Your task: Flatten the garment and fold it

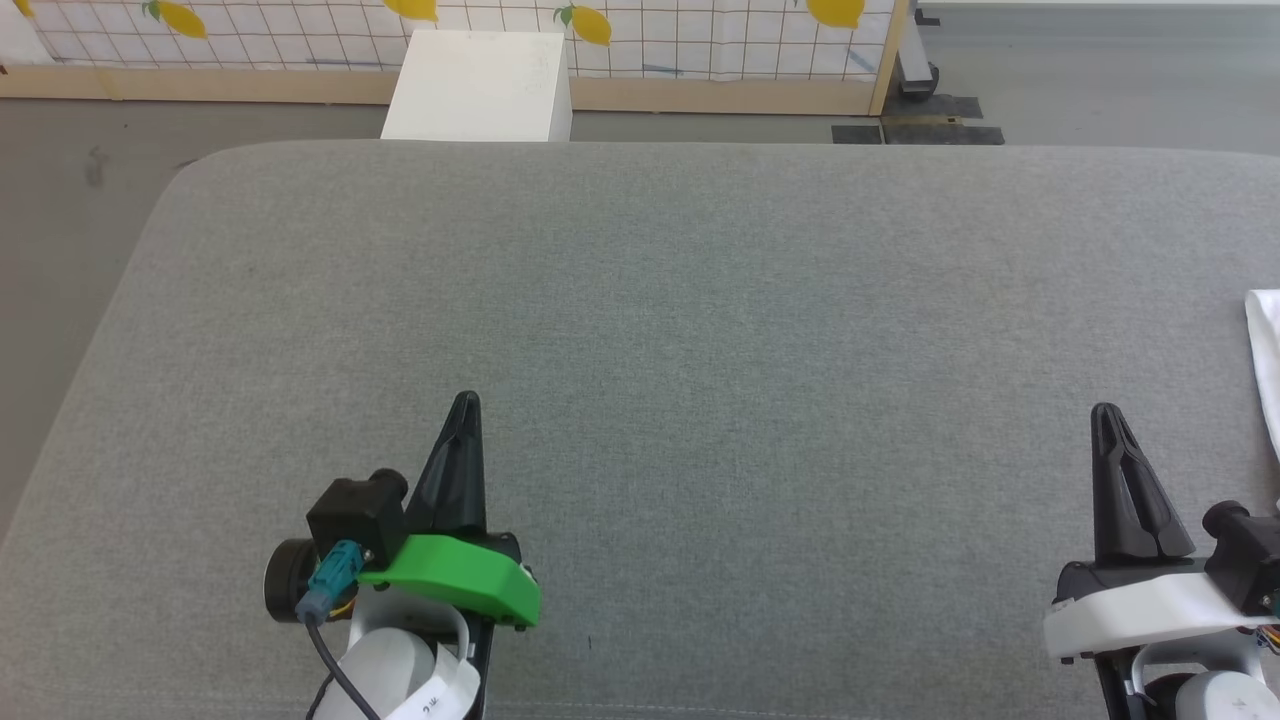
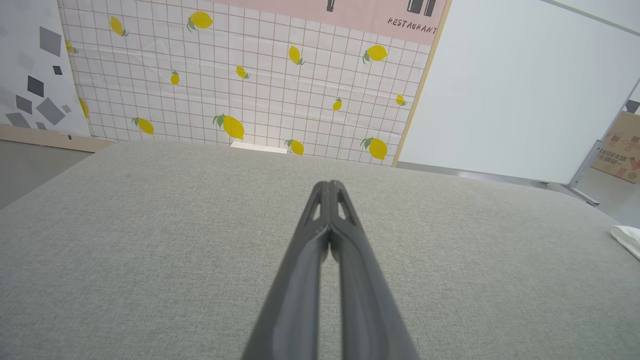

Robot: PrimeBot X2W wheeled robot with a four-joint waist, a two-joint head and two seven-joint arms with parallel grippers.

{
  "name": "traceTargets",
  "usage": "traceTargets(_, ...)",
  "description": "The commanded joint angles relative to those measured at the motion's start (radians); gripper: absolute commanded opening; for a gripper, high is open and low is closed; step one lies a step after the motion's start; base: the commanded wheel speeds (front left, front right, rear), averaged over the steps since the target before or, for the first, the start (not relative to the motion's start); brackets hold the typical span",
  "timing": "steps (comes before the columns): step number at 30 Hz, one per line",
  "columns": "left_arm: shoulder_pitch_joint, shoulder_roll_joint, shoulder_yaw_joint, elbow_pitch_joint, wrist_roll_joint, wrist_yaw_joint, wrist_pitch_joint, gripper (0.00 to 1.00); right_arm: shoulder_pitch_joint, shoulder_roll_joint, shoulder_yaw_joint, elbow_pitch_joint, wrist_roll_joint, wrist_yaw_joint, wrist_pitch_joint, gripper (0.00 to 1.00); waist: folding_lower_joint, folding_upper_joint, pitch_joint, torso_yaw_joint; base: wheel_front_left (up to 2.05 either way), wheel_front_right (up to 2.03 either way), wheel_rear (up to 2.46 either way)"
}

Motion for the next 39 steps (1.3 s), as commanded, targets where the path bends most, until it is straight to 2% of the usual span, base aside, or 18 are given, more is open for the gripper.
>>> traceTargets(1,0.000,0.000,0.000,0.000,0.001,0.000,0.001,0.00,0.000,0.000,0.000,0.000,0.000,0.000,0.001,0.00,0.0001,0.0000,0.000,0.000,0.00,0.00,0.00)
traceTargets(39,0.045,-0.001,0.059,-0.052,0.084,-0.008,0.074,0.00,0.000,0.002,0.036,-0.005,-0.033,-0.001,0.059,0.00,0.0001,0.0000,-0.017,0.011,0.00,0.00,0.00)
